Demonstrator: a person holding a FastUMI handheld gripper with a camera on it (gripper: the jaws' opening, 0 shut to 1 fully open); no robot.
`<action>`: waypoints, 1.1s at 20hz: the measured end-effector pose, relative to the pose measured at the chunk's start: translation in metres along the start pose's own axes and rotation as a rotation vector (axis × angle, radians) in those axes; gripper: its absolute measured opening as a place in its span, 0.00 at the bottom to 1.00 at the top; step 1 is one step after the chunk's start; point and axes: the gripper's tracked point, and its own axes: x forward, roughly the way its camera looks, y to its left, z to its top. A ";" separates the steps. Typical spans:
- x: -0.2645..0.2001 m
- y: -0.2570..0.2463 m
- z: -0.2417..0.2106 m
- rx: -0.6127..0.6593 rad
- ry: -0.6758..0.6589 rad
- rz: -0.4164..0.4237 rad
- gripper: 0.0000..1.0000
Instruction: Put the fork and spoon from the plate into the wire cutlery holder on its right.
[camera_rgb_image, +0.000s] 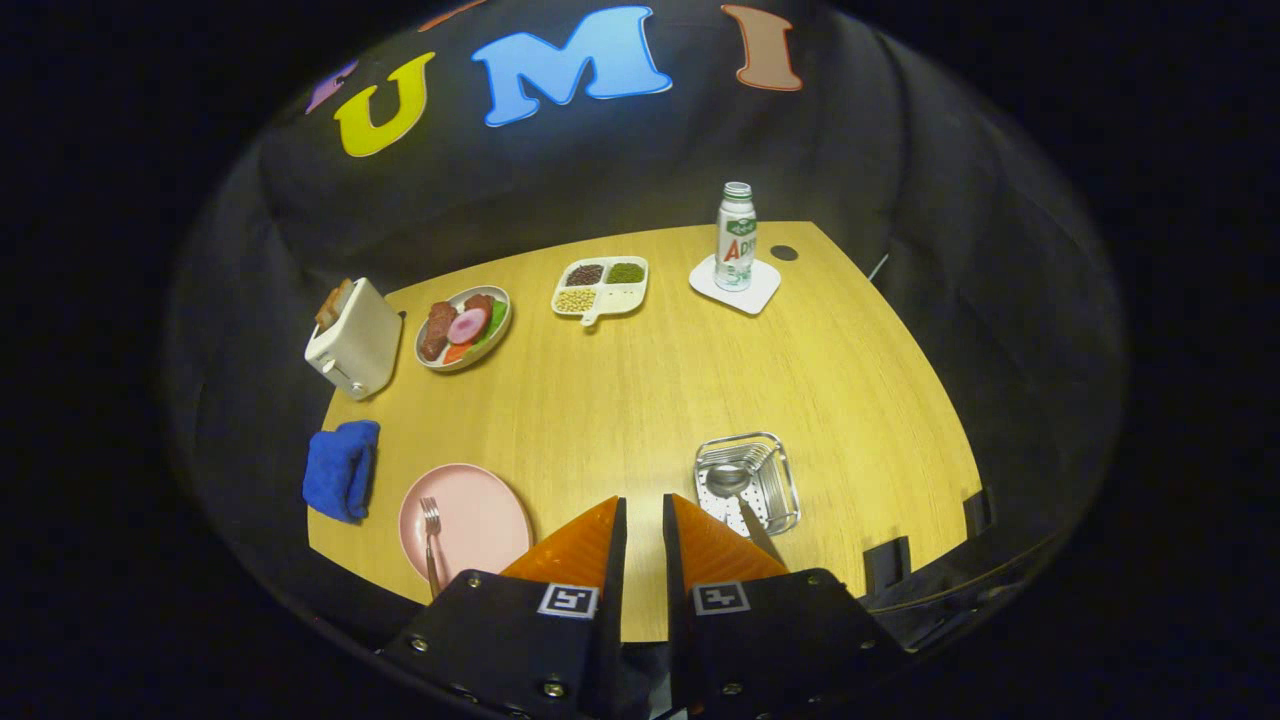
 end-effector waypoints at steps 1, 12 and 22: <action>0.002 0.015 -0.001 -0.010 -0.004 0.020 0.20; 0.045 0.153 -0.073 -0.130 0.123 0.193 0.20; 0.077 0.224 -0.145 -0.216 0.252 0.262 0.20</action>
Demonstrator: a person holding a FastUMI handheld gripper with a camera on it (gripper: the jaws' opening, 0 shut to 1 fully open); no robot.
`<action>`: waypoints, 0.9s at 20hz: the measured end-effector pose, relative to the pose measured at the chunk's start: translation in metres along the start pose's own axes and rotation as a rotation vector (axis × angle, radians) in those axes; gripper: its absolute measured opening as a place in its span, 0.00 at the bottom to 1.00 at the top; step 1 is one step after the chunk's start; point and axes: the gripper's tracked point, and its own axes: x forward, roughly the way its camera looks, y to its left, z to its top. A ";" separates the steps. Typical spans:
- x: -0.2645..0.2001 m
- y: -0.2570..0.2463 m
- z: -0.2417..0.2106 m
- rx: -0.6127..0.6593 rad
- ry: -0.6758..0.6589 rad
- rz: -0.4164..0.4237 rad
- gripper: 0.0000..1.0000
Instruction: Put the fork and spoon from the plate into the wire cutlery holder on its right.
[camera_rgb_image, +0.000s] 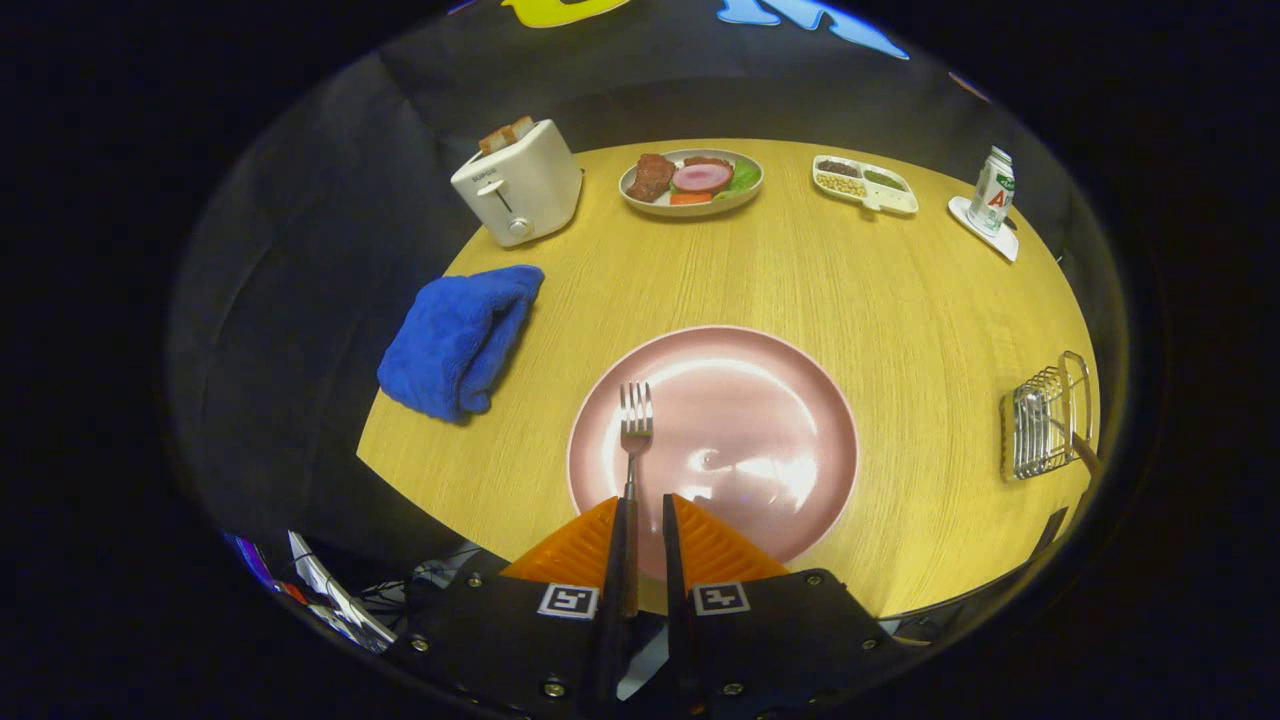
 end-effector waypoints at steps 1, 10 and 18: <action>0.006 0.003 -0.002 -0.011 0.009 -0.004 0.20; 0.040 0.004 -0.024 -0.019 0.103 -0.034 0.20; 0.049 0.001 -0.033 0.023 0.153 -0.030 0.20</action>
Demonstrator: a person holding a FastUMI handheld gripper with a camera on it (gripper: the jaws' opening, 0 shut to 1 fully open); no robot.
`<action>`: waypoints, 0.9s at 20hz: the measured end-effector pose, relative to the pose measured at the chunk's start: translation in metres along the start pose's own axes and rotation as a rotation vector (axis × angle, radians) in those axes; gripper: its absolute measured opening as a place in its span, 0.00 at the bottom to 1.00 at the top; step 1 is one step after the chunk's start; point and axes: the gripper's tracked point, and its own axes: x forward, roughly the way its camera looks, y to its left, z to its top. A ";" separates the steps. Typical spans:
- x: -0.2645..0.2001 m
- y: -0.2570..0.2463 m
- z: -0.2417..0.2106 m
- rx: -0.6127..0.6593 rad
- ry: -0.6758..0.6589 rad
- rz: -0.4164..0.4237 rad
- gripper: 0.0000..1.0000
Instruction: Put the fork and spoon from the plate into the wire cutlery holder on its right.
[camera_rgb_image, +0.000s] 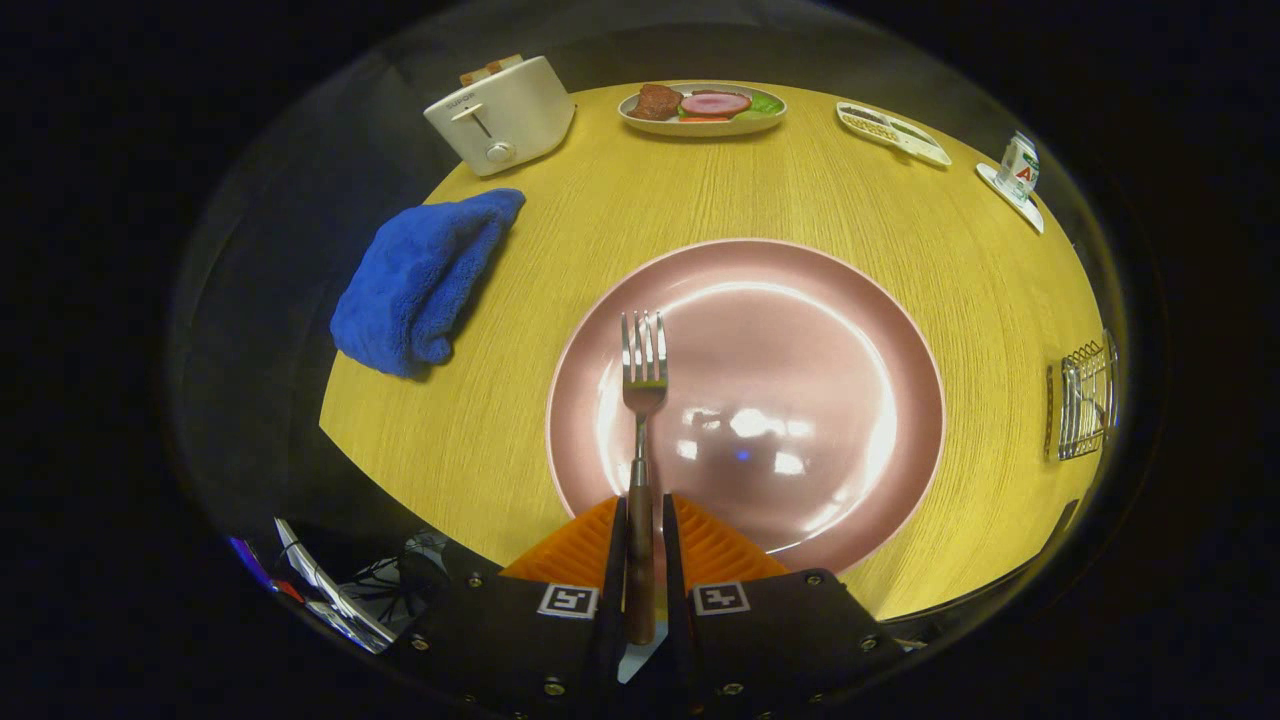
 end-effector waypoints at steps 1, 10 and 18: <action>0.002 0.001 -0.001 0.006 0.004 0.008 0.14; -0.011 -0.008 0.009 0.068 -0.035 0.055 0.05; -0.056 -0.079 0.038 0.150 -0.130 -0.007 0.05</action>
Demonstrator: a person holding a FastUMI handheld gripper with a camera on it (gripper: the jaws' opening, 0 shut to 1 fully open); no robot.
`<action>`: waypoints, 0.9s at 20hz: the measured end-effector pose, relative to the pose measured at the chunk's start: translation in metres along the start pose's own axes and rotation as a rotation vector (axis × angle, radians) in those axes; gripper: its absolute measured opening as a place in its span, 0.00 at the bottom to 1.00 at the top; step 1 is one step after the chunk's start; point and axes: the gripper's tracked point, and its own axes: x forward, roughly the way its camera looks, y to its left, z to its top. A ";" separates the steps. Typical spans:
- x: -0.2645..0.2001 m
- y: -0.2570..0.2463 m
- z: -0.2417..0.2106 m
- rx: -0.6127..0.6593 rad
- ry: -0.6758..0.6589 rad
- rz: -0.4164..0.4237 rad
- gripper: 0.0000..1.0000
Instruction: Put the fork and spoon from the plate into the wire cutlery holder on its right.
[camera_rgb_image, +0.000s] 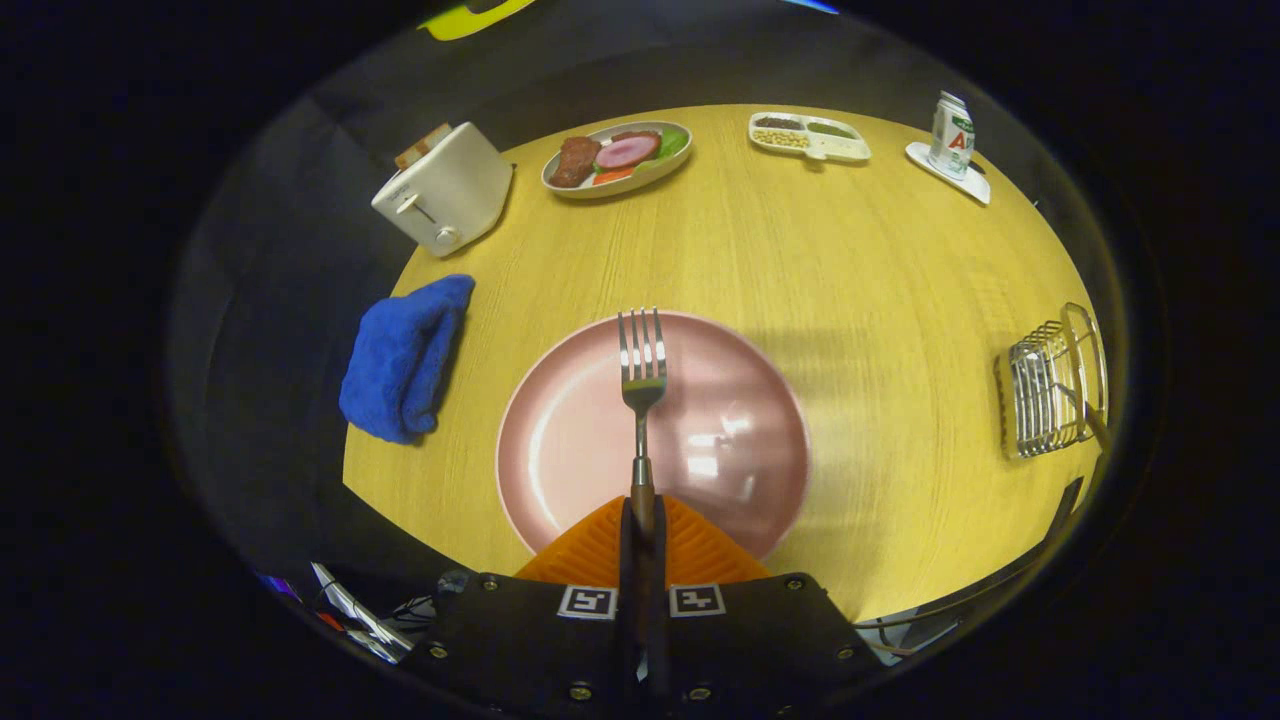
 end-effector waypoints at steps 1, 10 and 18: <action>-0.007 -0.013 0.005 0.010 -0.013 -0.015 0.05; -0.082 -0.150 0.029 0.120 -0.077 -0.180 0.05; -0.120 -0.211 0.010 0.205 -0.057 -0.251 0.05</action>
